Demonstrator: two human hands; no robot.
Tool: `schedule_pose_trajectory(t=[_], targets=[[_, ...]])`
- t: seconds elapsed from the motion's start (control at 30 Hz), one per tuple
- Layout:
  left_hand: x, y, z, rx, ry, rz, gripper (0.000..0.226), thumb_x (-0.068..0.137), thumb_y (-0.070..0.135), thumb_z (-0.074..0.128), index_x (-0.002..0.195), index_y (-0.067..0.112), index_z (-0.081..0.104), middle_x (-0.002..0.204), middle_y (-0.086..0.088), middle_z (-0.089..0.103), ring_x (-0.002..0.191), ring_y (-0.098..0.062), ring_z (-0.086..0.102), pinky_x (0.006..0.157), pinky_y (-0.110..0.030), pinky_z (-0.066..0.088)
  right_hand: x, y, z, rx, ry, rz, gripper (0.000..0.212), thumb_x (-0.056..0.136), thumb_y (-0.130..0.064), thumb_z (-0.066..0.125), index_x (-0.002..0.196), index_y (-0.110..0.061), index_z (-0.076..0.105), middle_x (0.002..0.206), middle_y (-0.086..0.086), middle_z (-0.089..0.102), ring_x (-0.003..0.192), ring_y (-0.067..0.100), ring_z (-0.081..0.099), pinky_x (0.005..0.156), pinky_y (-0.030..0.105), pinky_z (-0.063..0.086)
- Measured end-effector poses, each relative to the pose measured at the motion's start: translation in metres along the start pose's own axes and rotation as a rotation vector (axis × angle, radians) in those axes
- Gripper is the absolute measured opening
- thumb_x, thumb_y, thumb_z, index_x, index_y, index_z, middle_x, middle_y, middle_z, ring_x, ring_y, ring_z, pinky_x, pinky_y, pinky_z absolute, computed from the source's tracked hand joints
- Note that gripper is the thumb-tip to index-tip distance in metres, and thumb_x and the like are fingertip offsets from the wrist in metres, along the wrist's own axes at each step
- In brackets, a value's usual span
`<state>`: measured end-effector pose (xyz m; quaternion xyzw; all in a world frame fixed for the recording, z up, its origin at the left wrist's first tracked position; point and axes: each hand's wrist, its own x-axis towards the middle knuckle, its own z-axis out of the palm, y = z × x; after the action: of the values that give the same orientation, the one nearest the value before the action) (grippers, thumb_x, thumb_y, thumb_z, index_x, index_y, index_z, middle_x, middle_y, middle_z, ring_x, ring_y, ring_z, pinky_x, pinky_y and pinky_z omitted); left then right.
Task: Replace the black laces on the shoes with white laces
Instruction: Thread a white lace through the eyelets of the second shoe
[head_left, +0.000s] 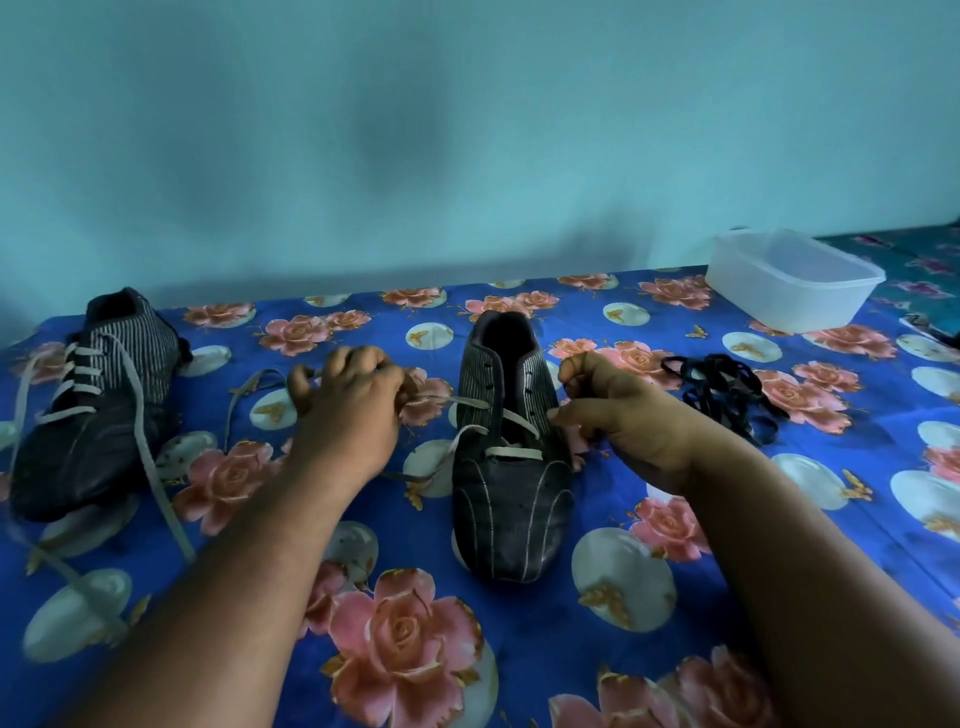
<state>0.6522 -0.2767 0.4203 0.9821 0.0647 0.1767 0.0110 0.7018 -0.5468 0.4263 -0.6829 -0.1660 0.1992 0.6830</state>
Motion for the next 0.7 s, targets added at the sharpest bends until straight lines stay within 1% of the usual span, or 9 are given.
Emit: schedule_pose_trajectory(t=[0.1,0.27,0.37,0.4,0.43,0.47,0.5,0.53,0.7], targets=[[-0.002,-0.003,-0.009,-0.295,0.129,0.038,0.013,0.099,0.031,0.059,0.108,0.023,0.064,0.111,0.004,0.063,0.110,-0.024,0.058,0.089,-0.045,0.043,0.003,-0.003,-0.001,-0.071,0.093,-0.083,0.028,0.092,0.007,0.060,0.099,-0.019,0.052,0.077,-0.004,0.041,0.064,0.008,0.041,0.060,0.023,0.036],[-0.008,0.000,-0.032,-0.701,-0.423,0.106,0.091,0.078,0.093,0.038,0.095,0.010,0.071,0.124,0.014,0.071,0.125,-0.003,0.060,0.098,-0.036,0.051,-0.001,-0.005,0.008,-0.179,0.108,-0.310,0.016,0.085,-0.019,0.069,0.096,-0.022,0.058,0.081,0.004,0.042,0.072,0.013,0.039,0.063,0.021,0.037],[-0.014,0.005,-0.035,-0.692,-0.528,0.159,0.071,0.090,0.073,0.053,0.085,0.003,0.068,0.073,0.017,0.069,0.066,0.010,0.043,0.077,-0.025,0.047,-0.002,-0.001,0.017,-0.395,0.089,-0.480,0.016,0.087,-0.026,0.073,0.100,-0.022,0.065,0.081,0.002,0.046,0.073,0.009,0.043,0.069,0.019,0.038],[-0.015,0.006,-0.038,-0.762,-0.539,0.156,0.057,0.095,0.055,0.059,0.082,0.000,0.067,0.060,0.017,0.063,0.105,0.009,0.038,0.073,-0.022,0.042,-0.001,0.000,0.020,-0.486,0.086,-0.528,0.019,0.087,-0.030,0.075,0.102,-0.023,0.067,0.081,-0.004,0.049,0.075,0.007,0.045,0.071,0.019,0.038],[-0.014,0.006,-0.039,-0.835,-0.545,0.150,0.046,0.098,0.041,0.063,0.081,-0.001,0.067,0.056,0.016,0.060,0.082,0.014,0.065,0.074,-0.021,0.040,-0.001,0.002,0.022,-0.574,0.085,-0.574,0.022,0.086,-0.035,0.076,0.104,-0.023,0.070,0.083,-0.012,0.053,0.078,0.006,0.048,0.075,0.018,0.039],[-0.015,0.005,-0.042,-0.906,-0.525,0.156,0.039,0.098,0.035,0.065,0.079,0.002,0.067,0.056,0.012,0.060,0.103,0.004,0.037,0.078,-0.024,0.041,-0.001,0.004,0.026,-0.650,0.080,-0.612,0.027,0.085,-0.040,0.076,0.107,-0.024,0.072,0.087,-0.018,0.055,0.084,0.007,0.051,0.078,0.019,0.040],[-0.015,0.005,-0.043,-0.965,-0.494,0.173,0.034,0.096,0.039,0.068,0.074,0.012,0.069,0.058,0.002,0.062,0.067,0.002,0.047,0.081,-0.031,0.043,0.000,0.005,0.029,-0.712,0.076,-0.633,0.031,0.085,-0.044,0.075,0.109,-0.025,0.074,0.090,-0.022,0.056,0.088,0.007,0.053,0.081,0.021,0.042],[-0.014,0.005,-0.044,-1.004,-0.456,0.193,0.034,0.091,0.048,0.067,0.072,0.020,0.070,0.064,-0.010,0.064,0.089,-0.024,0.072,0.083,-0.036,0.043,0.000,0.007,0.032,-0.767,0.079,-0.636,0.034,0.084,-0.049,0.074,0.111,-0.028,0.075,0.093,-0.022,0.056,0.092,0.006,0.053,0.083,0.026,0.045],[-0.020,0.016,-0.047,-1.049,-0.250,0.361,0.031,0.087,0.054,0.061,0.084,0.025,0.073,0.082,-0.012,0.070,0.095,-0.038,0.069,0.083,-0.052,0.055,0.001,0.009,0.046,-0.896,0.136,-0.646,0.026,0.086,-0.055,0.065,0.100,-0.036,0.077,0.090,-0.014,0.056,0.095,0.013,0.052,0.083,0.048,0.047]])
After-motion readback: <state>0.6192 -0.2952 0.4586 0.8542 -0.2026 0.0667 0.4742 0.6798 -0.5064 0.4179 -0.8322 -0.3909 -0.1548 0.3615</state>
